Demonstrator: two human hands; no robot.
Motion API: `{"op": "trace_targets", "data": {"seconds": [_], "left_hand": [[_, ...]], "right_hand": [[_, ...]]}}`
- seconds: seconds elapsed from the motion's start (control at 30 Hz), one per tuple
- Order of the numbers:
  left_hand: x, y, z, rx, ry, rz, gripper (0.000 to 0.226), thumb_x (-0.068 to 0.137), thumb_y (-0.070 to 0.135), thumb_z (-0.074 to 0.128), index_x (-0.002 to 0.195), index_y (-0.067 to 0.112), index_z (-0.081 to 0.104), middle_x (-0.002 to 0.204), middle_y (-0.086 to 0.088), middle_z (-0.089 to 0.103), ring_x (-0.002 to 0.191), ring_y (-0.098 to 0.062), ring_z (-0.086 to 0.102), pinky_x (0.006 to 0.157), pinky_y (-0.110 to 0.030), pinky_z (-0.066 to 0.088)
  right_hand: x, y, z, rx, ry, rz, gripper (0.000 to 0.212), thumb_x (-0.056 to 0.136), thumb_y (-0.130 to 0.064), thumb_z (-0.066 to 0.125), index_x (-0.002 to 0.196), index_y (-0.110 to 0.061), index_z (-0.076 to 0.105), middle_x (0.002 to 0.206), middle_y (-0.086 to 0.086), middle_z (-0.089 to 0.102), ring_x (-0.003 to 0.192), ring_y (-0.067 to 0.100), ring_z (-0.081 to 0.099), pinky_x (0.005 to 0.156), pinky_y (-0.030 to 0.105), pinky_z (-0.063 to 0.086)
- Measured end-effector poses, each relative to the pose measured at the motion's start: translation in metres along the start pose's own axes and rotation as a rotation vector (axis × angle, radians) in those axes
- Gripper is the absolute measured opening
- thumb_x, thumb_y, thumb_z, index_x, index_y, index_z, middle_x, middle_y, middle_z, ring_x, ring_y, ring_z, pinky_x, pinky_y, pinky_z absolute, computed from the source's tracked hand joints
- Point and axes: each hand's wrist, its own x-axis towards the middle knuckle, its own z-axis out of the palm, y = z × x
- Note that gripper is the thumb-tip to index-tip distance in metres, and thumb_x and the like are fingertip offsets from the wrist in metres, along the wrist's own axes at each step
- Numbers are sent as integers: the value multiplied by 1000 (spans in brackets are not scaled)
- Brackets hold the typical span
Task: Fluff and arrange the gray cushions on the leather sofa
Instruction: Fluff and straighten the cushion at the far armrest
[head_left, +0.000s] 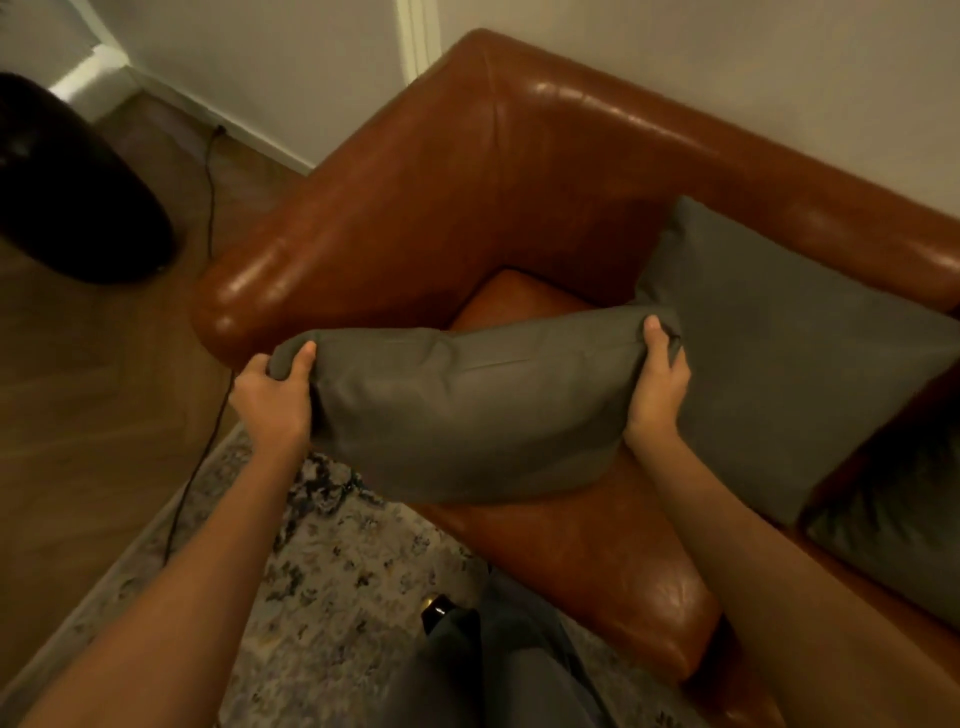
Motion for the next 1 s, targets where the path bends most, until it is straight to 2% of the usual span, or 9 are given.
{"op": "trace_targets", "data": {"seconds": [0.1,0.27,0.33,0.4,0.43,0.53,0.63,0.73,1.0], "left_hand": [[5,-24,-26,-2,66,-114,34,92,35,63,77,7,52,65,2,43,64,-20,42,66,-32,33],[-5,-61,-50,-102,167,-243,42,92,32,64,64,9,43,62,-1,42,56,-13,39,61,-27,30],[-12,-66,-53,-182,185,-303,38,91,32,65,65,13,45,68,-3,48,61,-13,45,67,-31,37],[-13,-74,-53,-297,171,-451,32,89,37,67,95,7,60,94,-5,60,84,-18,56,82,-38,46],[-12,-79,-53,-413,138,-557,50,84,42,71,114,5,58,107,-4,60,95,-19,58,86,-38,49],[-5,-86,-53,-785,-80,-733,86,57,62,82,124,11,62,122,-1,66,110,-22,64,85,-40,53],[4,-79,-50,-901,-205,-712,59,78,57,68,122,18,66,119,-4,69,110,-24,65,95,-45,49],[8,-65,-44,-1024,-197,-751,37,90,44,60,113,18,69,108,-4,73,104,-24,67,88,-40,51],[15,-34,-6,-1157,-180,-716,38,91,38,60,122,16,64,118,-6,70,109,-24,66,93,-41,50]], "right_hand": [[-7,9,40,-65,-134,6,60,91,-53,57,143,-23,46,146,-1,48,135,17,42,116,36,29],[-1,-1,99,-191,-322,76,74,88,-65,50,147,-23,37,148,-2,41,133,19,42,113,39,33],[2,-6,120,-254,-376,71,81,83,-73,49,149,-26,36,150,-2,39,134,20,41,113,44,33],[5,-8,137,-284,-373,73,83,80,-76,49,148,-30,38,148,-1,43,134,22,42,113,46,34],[5,-8,143,-288,-360,81,79,82,-73,50,147,-29,39,147,0,44,133,23,43,112,46,34],[11,-7,160,-314,-348,59,66,88,-67,49,141,-28,49,139,1,52,127,23,48,110,45,38],[20,-10,179,-324,-351,27,65,85,-68,50,136,-28,54,134,1,57,125,23,51,108,46,41],[40,-17,200,-342,-348,22,60,89,-62,52,136,-26,55,135,1,57,127,23,51,108,45,41],[99,-59,248,-281,-576,69,47,100,-38,51,139,-14,50,128,6,57,114,20,57,98,36,50]]}}
